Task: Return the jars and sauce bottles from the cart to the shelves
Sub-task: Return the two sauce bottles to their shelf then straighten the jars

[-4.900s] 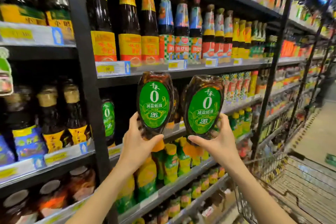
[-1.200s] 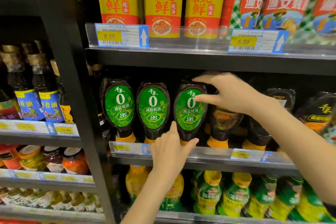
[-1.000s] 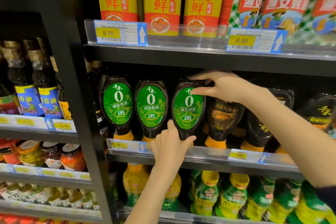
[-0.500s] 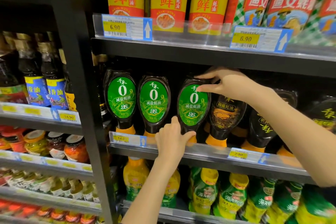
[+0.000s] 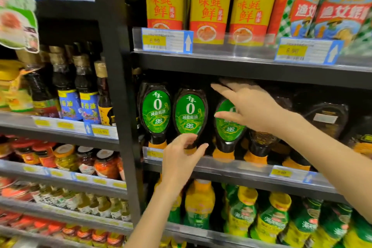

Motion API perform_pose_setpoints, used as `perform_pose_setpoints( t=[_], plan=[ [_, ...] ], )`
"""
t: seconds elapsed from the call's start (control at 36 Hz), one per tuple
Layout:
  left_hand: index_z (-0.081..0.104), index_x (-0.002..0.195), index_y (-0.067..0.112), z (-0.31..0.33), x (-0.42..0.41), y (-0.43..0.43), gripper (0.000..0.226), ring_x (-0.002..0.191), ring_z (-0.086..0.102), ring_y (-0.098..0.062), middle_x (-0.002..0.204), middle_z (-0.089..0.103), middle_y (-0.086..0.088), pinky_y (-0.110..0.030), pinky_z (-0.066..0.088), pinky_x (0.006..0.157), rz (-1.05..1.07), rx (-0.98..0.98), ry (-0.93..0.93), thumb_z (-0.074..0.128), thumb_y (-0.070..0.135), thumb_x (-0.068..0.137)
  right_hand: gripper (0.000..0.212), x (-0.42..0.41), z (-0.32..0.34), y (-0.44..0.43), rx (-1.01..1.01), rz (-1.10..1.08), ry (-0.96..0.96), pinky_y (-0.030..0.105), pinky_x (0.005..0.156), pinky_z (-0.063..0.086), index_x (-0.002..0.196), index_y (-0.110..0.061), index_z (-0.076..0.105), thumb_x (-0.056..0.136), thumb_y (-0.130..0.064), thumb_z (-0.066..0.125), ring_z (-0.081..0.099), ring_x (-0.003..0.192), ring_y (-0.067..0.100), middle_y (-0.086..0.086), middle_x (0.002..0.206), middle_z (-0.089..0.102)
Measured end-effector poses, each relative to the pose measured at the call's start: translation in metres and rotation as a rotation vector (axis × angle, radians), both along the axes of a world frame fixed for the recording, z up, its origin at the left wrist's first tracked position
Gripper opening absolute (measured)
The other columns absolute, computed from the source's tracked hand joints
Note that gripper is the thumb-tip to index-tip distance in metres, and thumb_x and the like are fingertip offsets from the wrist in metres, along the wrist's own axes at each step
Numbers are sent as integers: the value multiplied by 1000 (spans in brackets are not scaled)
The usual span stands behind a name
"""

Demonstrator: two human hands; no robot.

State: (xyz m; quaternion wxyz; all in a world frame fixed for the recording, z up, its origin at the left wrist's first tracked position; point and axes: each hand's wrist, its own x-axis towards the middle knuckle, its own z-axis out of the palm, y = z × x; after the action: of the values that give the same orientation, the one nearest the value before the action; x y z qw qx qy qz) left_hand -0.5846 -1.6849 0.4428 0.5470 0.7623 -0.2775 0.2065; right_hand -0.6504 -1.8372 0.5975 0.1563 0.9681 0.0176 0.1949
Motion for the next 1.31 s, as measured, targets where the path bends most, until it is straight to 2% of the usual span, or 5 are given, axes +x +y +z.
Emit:
perform_pose_setpoints(
  t=[0.11,0.33,0.58,1.06,1.31],
  plan=[
    [64,97,19,2,17,31,37,85,61,0,90,66,8,-20,51,82,59,-116,103,81,32,67,74,15,2,18,31,59,30,41,100,42,149,-26,13,88,-56,44,43,130,28,7,148,37],
    [49,132,19,5,23,24,77,110,59,-13,118,65,4,-32,48,87,201,393,133,62,64,72,63,44,13,28,218,46,157,41,103,40,146,-30,24,91,-49,47,37,135,25,3,148,40],
    [55,70,13,5,33,10,60,74,63,-21,74,66,0,-34,47,58,281,503,116,59,73,66,60,49,17,21,348,61,159,22,82,34,142,-36,34,87,-49,54,45,126,19,-6,144,42],
    [62,70,10,9,39,5,57,74,65,-17,74,70,1,-38,53,65,179,467,139,67,67,63,58,46,23,15,477,28,254,18,74,33,141,-37,34,87,-45,56,44,108,8,-6,147,36],
    [64,78,12,6,35,3,57,82,67,-15,85,72,0,-37,55,69,198,450,125,64,68,65,59,48,19,14,459,33,196,23,78,36,140,-38,36,86,-44,58,46,125,20,-4,148,37]
  ],
)
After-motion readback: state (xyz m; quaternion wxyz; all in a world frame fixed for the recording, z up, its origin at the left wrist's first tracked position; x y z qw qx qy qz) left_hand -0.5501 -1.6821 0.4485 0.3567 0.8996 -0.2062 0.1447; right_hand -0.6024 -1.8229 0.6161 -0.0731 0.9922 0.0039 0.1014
